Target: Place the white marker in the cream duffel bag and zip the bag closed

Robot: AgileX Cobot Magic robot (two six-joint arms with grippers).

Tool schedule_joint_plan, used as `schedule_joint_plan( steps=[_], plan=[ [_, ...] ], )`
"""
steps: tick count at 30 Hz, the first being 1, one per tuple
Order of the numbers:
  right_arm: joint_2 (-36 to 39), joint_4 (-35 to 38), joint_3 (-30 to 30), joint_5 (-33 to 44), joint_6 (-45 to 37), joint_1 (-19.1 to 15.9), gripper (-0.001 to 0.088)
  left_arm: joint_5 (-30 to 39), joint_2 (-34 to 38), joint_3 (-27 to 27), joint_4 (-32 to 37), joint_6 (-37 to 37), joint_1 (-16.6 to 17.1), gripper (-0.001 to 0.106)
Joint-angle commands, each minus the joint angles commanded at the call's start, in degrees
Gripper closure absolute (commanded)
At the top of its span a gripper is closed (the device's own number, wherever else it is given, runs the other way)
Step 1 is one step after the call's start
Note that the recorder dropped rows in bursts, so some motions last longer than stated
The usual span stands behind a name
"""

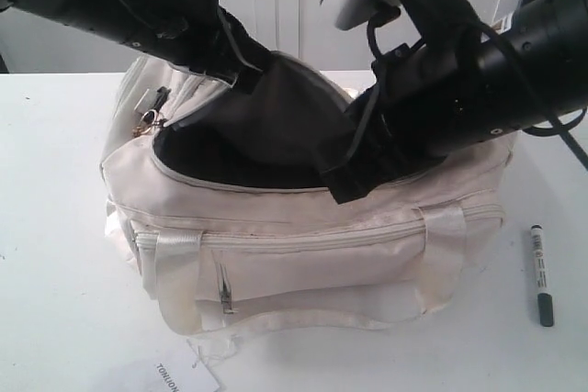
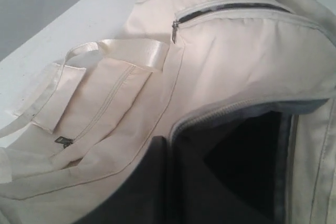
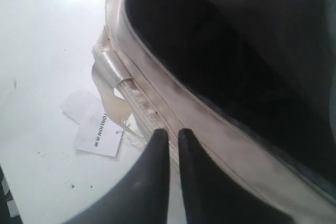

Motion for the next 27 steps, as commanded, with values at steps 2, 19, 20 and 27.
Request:
schedule_joint_plan(
  steps=[2,19,20,27],
  plan=[
    [0.9,2.1,0.0,0.1,-2.9,0.0,0.0660,1.1,0.0,-0.4,-0.4,0.0,1.0,0.105],
    [12.1,16.1,0.0,-13.0,-27.2,7.4,0.0390,7.3,2.8,-0.4,-12.9,3.8,6.7,0.105],
    [13.6,16.3,-0.1,-13.8,-28.1,8.4,0.0390,7.3,2.8,-0.4,-12.9,4.0,6.7,0.105],
    [20.2,19.3,-0.1,-24.2,-28.1,12.5,0.0400,7.3,2.8,-0.4,-12.9,4.1,6.7,0.105]
  ],
)
